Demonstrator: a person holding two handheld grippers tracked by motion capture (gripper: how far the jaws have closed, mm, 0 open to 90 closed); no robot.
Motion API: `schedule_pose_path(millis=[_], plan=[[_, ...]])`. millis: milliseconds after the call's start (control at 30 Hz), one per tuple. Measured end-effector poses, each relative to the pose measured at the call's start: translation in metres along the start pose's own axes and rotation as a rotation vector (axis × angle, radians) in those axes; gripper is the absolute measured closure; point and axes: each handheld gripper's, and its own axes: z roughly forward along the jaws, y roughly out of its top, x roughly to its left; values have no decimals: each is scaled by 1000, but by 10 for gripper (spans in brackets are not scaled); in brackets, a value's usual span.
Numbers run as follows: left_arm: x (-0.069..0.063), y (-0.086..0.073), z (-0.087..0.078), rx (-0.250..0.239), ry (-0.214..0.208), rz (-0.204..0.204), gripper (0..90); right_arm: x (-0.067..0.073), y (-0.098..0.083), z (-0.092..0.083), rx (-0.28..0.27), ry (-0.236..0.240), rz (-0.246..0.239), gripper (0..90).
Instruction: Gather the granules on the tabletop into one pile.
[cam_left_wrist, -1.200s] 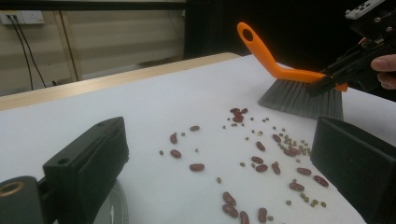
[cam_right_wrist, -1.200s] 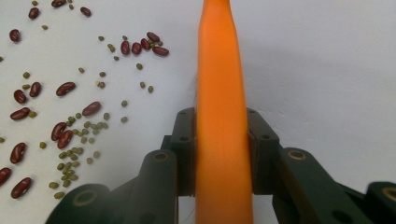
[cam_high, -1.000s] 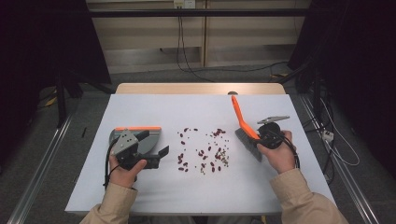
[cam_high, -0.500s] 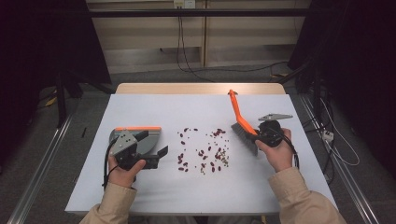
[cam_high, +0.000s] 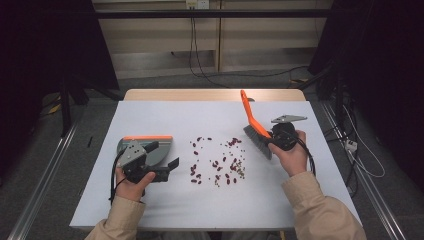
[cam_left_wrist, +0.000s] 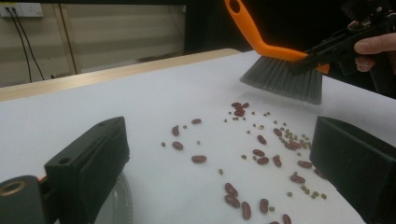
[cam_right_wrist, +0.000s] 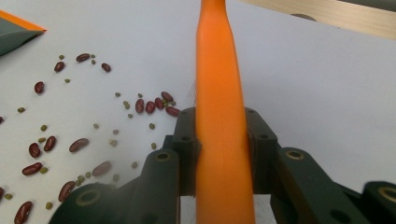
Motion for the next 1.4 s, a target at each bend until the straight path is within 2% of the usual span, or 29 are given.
schedule_pose_path(millis=[233,400,733,967,1167,1267,1400], plan=[[1,0,0,-2,1,-10,45,2,5,4,-10,-16,-21,709],[1,-1,1,1,-1,-12,45,2,8,10,-10,-12,-18,709],[4,-2,0,-5,5,-18,45,6,11,19,-10,-3,-44,709],[7,-1,0,-9,14,-25,45,3,18,23,-28,-30,-60,709],[9,-2,-3,-6,22,-28,45,6,27,38,-43,-36,-110,709],[9,-2,-3,-8,21,-31,45,10,30,49,-35,-52,-171,709],[10,-2,-4,-8,25,-31,45,10,31,64,-10,-56,-229,709]])
